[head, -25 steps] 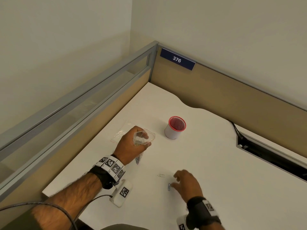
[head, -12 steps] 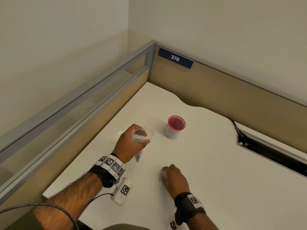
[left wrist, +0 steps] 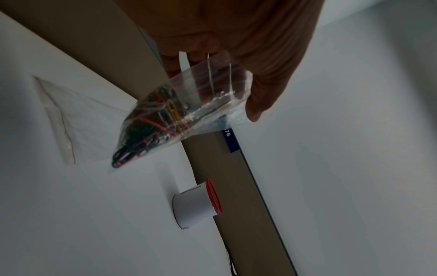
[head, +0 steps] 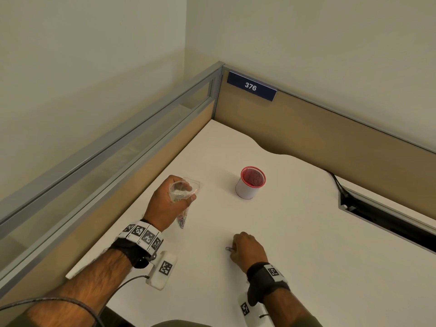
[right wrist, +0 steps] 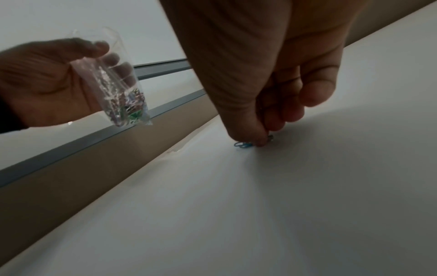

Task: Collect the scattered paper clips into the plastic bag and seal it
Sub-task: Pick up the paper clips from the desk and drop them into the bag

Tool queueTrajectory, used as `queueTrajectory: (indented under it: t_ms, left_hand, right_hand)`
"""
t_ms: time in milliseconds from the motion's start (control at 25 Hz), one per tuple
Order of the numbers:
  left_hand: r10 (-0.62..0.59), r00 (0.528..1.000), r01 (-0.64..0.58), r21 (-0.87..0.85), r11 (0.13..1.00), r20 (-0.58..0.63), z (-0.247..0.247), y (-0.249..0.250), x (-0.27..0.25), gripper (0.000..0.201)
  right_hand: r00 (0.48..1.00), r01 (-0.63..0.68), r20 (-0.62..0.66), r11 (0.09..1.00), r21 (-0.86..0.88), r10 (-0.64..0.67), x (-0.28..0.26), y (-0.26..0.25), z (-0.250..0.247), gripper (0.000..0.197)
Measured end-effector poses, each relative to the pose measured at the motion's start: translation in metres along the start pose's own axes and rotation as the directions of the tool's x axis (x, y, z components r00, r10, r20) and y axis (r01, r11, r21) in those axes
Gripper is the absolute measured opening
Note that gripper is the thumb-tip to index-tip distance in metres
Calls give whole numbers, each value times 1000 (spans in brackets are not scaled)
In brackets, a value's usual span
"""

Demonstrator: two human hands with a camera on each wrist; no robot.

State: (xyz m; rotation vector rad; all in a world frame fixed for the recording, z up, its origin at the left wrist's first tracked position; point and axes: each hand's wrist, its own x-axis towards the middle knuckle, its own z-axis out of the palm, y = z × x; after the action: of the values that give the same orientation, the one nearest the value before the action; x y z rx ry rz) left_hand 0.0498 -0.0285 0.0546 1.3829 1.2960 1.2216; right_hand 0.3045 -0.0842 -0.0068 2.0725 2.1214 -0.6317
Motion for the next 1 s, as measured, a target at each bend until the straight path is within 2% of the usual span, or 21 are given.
queueTrajectory:
  t_ms: [160,320,480,600,760,1000]
  left_hand:
    - [3,1000,-3,15,1000,-18,-6,-2,-6,32]
    - [13,1000,-13,-8,1000,6,-4,0,-15,45]
    - [19,1000,-18,-8,1000,20,-3,1,-19,46]
    - [9,1000,-9,-7,1000,11,-5,1,-18,43]
    - [4,1000,-4,-3,1000,4,-6,-1,-15,44]
    - [1,1000,-1,11,1000,14,-3,-2,-14,45]
  right_hand:
    - [995,-62,85,997,50,58,-3,4,-1,14]
    - [989,-90,122,993,76,80,-5,6,-4,14]
    - [994,-66,94,996,56,60,-7,3,-4,13]
    - [997,-28,74,999,24,27,-10,2,-1,22]
    - [999,28,40,999,17,-29,-13,-2,3,9]
    - [997,74,8,996,53,-74,-15,-2,5,12]
